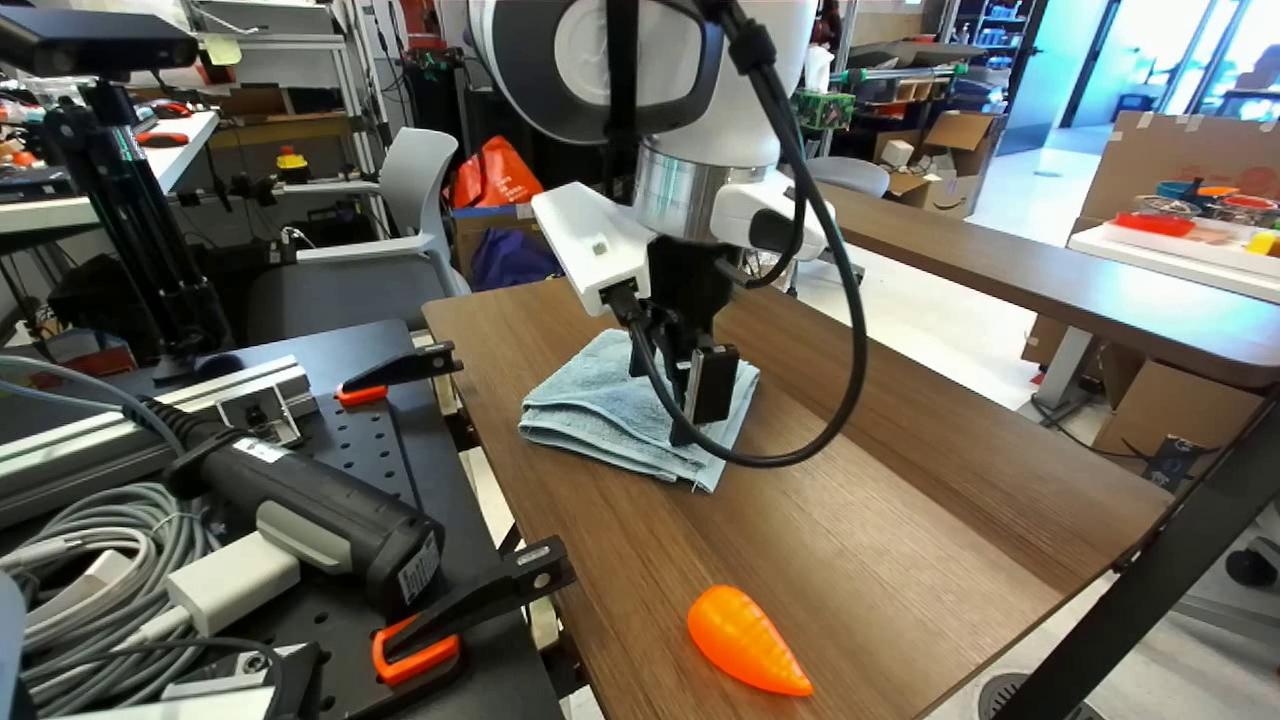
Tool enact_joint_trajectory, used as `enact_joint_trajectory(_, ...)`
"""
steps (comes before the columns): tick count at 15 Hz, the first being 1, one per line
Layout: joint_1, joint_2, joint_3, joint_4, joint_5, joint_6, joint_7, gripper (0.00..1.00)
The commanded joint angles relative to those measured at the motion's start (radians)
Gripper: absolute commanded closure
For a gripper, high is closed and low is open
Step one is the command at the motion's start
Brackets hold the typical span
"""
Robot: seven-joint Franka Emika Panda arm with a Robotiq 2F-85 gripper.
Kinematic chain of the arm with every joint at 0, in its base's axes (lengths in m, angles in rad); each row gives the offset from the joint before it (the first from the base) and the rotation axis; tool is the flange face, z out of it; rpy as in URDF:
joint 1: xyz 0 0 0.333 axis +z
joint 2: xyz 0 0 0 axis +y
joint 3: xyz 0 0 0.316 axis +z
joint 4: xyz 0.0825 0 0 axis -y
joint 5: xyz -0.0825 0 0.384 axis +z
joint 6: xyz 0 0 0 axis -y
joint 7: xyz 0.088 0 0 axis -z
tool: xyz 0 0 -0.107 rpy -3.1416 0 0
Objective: Wipe the surface of the table with the grey towel.
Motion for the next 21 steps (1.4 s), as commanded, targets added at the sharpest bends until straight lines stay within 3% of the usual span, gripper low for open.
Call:
enact_joint_trajectory(1,-0.023,-0.053,0.003,-0.040,0.031,-0.046,-0.061,0.00)
enact_joint_trajectory(3,-0.007,-0.056,-0.008,-0.046,0.018,-0.068,-0.053,0.00)
enact_joint_trajectory(7,0.010,-0.059,0.053,-0.071,0.052,-0.032,-0.067,0.00)
enact_joint_trajectory(12,0.125,-0.067,0.065,-0.046,0.049,0.020,0.060,0.00)
enact_joint_trajectory(15,0.207,-0.060,0.020,-0.027,0.011,0.046,0.156,0.00)
enact_joint_trajectory(18,0.323,-0.048,-0.105,-0.007,-0.089,0.071,0.314,0.00)
enact_joint_trajectory(21,0.389,-0.036,-0.192,0.010,-0.161,0.062,0.421,0.00)
